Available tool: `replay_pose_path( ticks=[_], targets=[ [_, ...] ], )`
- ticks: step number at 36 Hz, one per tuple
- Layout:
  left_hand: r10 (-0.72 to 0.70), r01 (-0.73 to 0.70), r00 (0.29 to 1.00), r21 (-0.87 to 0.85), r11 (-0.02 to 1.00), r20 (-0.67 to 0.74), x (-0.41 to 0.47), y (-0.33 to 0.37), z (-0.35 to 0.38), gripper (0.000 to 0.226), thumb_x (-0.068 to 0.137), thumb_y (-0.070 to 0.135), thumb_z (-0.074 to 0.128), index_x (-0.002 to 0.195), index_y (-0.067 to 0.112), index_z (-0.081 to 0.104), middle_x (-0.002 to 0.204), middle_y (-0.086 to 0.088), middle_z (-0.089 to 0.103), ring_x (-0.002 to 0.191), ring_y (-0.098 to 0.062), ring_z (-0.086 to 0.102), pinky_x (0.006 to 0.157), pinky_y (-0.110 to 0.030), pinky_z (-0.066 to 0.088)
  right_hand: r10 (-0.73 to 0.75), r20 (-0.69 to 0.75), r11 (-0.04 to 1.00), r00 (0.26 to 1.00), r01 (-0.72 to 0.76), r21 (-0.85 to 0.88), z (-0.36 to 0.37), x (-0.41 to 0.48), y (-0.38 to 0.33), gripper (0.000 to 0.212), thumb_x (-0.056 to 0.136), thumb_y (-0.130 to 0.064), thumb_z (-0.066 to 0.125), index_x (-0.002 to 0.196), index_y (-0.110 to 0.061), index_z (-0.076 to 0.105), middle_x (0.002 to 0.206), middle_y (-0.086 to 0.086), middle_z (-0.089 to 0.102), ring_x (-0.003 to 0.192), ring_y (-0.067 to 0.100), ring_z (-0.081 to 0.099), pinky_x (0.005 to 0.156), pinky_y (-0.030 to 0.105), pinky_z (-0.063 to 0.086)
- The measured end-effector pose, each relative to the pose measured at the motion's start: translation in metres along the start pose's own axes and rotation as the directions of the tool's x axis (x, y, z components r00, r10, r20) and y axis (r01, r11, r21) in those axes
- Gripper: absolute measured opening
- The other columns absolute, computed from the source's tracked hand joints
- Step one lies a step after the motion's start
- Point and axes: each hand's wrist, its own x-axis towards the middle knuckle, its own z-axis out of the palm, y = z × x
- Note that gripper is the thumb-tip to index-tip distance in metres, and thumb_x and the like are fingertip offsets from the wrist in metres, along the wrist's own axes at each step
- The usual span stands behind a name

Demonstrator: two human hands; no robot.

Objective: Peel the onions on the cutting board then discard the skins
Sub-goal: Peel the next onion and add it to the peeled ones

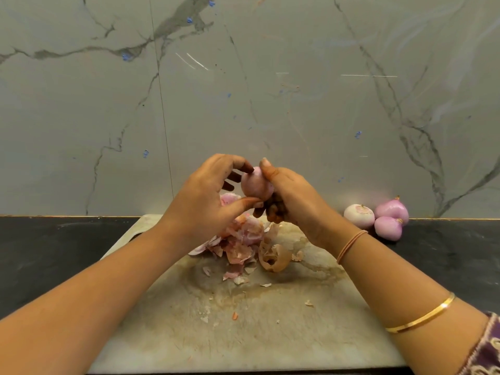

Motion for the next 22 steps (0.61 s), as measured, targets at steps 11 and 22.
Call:
replay_pose_path(
  ticks=[11, 22],
  targets=[
    [-0.124, 0.116, 0.991, -0.173, 0.978, -0.041, 0.0011, 0.0054, -0.0040, 0.020, 0.080, 0.028, 0.066, 0.094, 0.035, 0.053, 0.096, 0.007, 0.064, 0.089, -0.007, 0.065, 0.080, -0.022, 0.055, 0.019, 0.069, 0.978, 0.997, -0.033, 0.205, -0.0029, -0.0024, 0.0013, 0.034, 0.100, -0.044, 0.039, 0.108, -0.013, 0.051, 0.099, 0.021, 0.059, 0.067, 0.016, 0.053, 0.064, 0.027, 0.048],
    [-0.193, 0.182, 0.981, -0.209, 0.961, -0.033, -0.0007, 0.0072, -0.0045, 0.032, 0.090, 0.003, 0.059, 0.110, 0.029, 0.059, 0.105, 0.012, 0.066, 0.098, 0.002, 0.063, 0.081, -0.011, 0.050, -0.018, 0.044, 0.979, 0.999, 0.009, 0.205, -0.0048, -0.0014, -0.0007, 0.031, 0.093, -0.037, 0.058, 0.105, -0.011, 0.047, 0.074, 0.011, 0.069, 0.059, 0.016, 0.058, 0.060, 0.027, 0.050]
  ],
)
